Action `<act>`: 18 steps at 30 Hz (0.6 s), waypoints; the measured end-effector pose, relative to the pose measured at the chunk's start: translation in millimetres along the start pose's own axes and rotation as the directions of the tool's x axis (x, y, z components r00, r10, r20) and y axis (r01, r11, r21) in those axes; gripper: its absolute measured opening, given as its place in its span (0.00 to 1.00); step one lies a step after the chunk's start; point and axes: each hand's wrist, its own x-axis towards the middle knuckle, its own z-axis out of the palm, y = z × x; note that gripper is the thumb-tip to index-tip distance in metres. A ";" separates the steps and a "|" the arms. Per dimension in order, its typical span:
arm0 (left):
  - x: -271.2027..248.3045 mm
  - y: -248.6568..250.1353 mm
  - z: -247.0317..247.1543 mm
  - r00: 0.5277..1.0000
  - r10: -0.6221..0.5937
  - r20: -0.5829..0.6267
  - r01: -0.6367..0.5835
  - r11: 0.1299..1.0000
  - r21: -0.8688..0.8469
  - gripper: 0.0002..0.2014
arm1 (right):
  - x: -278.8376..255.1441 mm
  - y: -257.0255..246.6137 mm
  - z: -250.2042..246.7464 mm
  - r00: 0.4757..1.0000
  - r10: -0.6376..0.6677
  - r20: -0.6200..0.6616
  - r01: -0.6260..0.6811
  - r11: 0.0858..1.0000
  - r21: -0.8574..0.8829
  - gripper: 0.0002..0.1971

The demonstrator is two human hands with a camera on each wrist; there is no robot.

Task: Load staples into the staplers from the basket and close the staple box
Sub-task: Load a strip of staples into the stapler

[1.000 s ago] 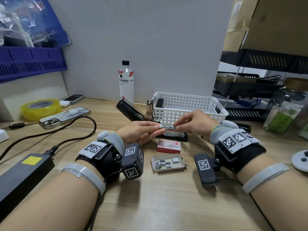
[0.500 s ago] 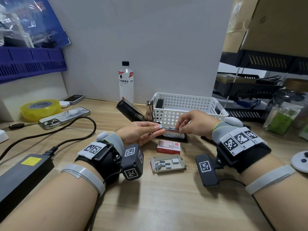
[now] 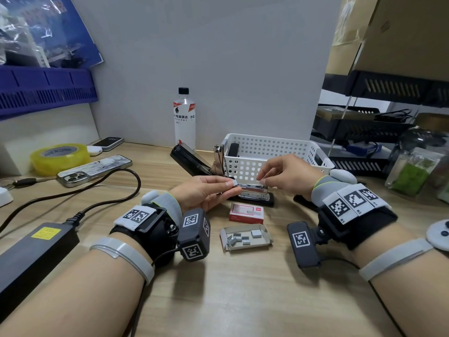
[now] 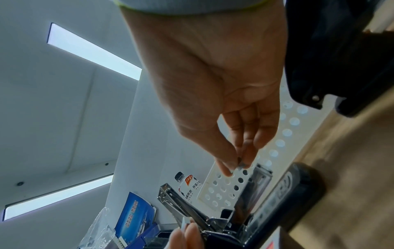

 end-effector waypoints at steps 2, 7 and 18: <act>0.3 -0.1 0.1 1.000 0.000 0.004 0.000 1.000 -0.001 0.09 | 1.3 3.3 2.9 1.000 -0.009 -0.003 0.009 1.000 0.026 0.04; 0.4 0.7 0.3 1.000 -0.002 0.004 0.002 1.000 0.009 0.15 | 2.3 5.9 4.6 1.000 -0.025 -0.005 0.025 0.998 0.057 0.04; -0.9 0.3 1.4 1.000 0.002 -0.004 -0.002 1.000 0.013 0.11 | 0.5 6.7 4.8 1.000 -0.011 0.000 0.011 0.998 0.066 0.03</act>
